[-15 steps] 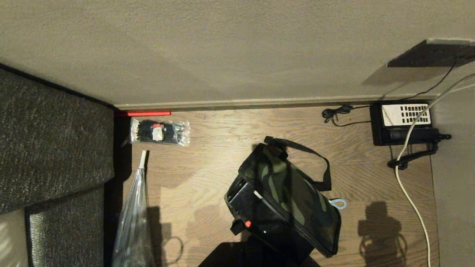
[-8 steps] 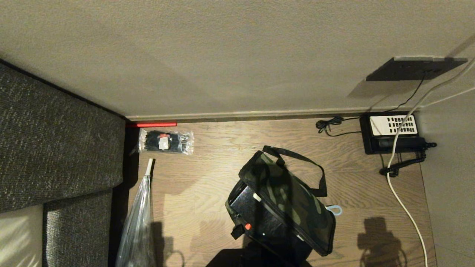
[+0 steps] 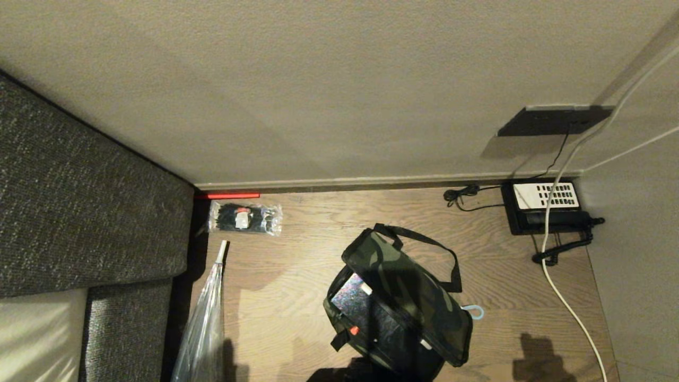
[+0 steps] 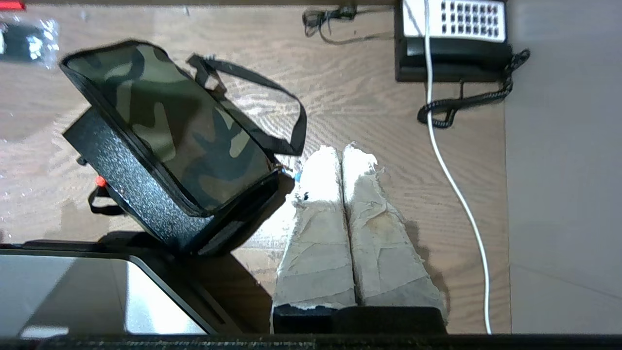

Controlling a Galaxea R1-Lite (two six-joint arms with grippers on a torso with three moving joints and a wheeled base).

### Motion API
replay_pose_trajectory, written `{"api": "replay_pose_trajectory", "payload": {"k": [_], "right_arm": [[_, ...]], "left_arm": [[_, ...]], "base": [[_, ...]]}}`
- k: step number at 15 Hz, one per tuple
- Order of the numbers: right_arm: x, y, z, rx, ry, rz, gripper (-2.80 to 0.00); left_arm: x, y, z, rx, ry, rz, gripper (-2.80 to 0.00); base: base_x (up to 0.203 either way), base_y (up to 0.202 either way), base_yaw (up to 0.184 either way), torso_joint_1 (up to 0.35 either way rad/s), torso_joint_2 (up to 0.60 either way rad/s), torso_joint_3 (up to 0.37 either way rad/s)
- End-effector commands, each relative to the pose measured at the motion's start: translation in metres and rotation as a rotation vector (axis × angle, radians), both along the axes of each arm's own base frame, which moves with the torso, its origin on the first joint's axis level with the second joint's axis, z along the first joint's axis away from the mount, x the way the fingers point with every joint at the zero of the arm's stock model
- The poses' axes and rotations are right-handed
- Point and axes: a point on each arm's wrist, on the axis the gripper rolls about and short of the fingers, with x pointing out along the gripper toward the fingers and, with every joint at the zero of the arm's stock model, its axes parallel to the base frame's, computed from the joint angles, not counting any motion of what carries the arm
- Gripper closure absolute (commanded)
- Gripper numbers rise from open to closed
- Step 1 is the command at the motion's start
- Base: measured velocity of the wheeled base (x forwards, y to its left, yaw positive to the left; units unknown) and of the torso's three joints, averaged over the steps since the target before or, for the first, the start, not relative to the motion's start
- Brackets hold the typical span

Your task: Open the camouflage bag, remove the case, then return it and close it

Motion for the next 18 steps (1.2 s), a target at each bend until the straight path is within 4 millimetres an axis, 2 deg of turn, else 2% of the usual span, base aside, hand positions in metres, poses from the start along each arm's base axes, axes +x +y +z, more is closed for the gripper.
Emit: {"api": "replay_pose_trajectory", "payload": {"k": [1,18], "right_arm": [[0.0002,0.0000,0.0000,0.000,0.004,0.001,0.00],[0.0002,0.0000,0.0002,-0.001,0.002,0.002,0.00]], "left_arm": [[0.0002,0.0000,-0.0008,-0.001,0.002,0.001,0.00],[0.0002,0.0000,-0.0008,-0.001,0.002,0.001,0.00]], "base": [[0.000,0.000,0.000,0.002,0.00,0.198],[0.000,0.000,0.000,0.002,0.00,0.202]]}}
